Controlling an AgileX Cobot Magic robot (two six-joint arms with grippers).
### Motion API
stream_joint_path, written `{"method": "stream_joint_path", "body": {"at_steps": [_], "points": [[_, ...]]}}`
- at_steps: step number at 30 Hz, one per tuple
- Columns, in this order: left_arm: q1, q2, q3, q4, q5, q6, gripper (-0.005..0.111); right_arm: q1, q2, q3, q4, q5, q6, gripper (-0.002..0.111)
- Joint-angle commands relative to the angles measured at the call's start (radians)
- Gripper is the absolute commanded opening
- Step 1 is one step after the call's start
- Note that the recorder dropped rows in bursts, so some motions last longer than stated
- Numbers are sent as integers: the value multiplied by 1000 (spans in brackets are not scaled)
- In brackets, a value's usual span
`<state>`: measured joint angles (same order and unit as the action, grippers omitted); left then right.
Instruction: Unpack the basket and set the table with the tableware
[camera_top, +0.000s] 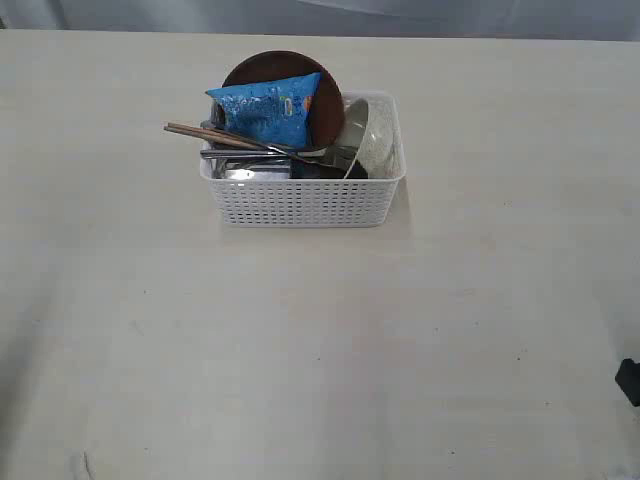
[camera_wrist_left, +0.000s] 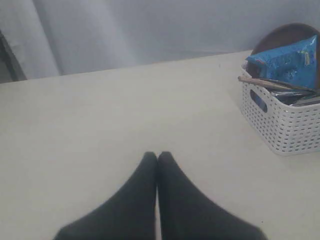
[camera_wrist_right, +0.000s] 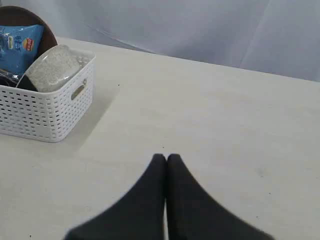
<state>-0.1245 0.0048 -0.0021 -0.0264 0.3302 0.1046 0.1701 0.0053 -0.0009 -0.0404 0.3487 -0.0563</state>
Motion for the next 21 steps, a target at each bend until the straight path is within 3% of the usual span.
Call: {"method": "stream_joint_path", "body": {"at_steps": [1, 21], "points": [[5, -5, 2, -5, -12, 1, 0, -6, -5, 1, -9, -2, -13, 0], [5, -5, 2, 1, -17, 4, 0, -6, -5, 1, -10, -80, -13, 0]]}}
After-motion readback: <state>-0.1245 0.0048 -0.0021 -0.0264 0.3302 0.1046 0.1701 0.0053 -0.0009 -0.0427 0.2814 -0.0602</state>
